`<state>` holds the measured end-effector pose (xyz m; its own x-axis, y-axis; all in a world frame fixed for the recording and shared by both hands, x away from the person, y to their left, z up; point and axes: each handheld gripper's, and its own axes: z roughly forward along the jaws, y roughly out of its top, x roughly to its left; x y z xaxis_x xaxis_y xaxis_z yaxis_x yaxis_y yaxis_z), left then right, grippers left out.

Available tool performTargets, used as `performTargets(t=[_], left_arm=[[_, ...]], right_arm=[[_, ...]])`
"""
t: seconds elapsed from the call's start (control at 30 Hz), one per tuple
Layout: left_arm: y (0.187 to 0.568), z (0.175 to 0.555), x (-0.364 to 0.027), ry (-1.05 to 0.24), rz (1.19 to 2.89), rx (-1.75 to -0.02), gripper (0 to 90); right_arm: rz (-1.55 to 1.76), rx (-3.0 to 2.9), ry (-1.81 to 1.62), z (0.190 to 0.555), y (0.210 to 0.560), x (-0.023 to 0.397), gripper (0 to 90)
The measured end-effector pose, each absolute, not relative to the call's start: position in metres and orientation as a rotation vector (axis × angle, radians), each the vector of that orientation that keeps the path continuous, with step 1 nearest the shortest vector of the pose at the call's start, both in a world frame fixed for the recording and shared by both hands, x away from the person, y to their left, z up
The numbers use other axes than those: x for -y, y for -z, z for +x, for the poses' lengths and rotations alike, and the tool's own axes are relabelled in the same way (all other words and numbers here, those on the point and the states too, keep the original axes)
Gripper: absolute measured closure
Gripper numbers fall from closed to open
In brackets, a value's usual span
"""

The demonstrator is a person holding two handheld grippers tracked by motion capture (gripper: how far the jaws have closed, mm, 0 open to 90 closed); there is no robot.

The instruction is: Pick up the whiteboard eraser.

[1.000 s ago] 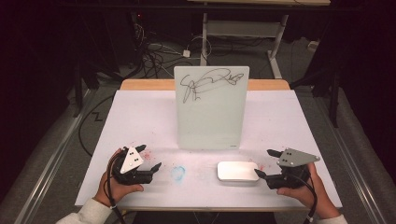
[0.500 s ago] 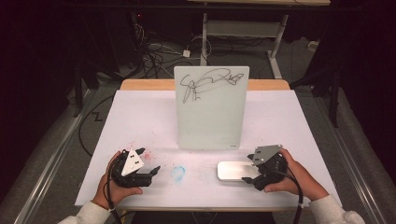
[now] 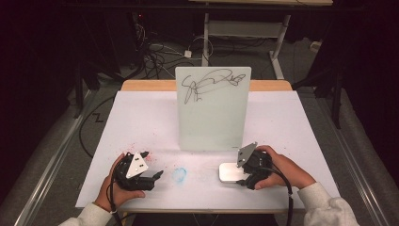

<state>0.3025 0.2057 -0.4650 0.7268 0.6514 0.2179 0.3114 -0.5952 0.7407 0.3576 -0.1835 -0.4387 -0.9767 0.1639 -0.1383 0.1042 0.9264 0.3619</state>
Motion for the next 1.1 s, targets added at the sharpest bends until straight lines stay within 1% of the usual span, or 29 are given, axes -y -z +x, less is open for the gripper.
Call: performTargets(t=[0.33,0.5,0.53,0.63,1.1], left_arm=[[0.466,0.304,-0.205,-0.623,2.248,-0.707,18.5],[0.467,0.304,-0.205,-0.62,2.248,-0.708,18.8],[0.467,0.304,-0.205,-0.622,2.249,-0.707,18.8],[0.466,0.304,-0.206,-0.625,2.247,-0.707,18.8],[0.465,0.304,-0.209,-0.635,2.231,-0.714,18.8]], right_arm=[[0.157,-2.928,-0.516,0.359,0.441,0.181,28.4],[0.125,-2.9,-0.579,0.357,0.439,0.185,31.1],[0.173,-2.886,-0.592,0.354,0.438,0.186,31.1],[0.167,-2.853,-0.561,0.351,0.436,0.185,31.2],[0.295,-2.672,-0.742,0.338,0.416,0.193,31.2]])
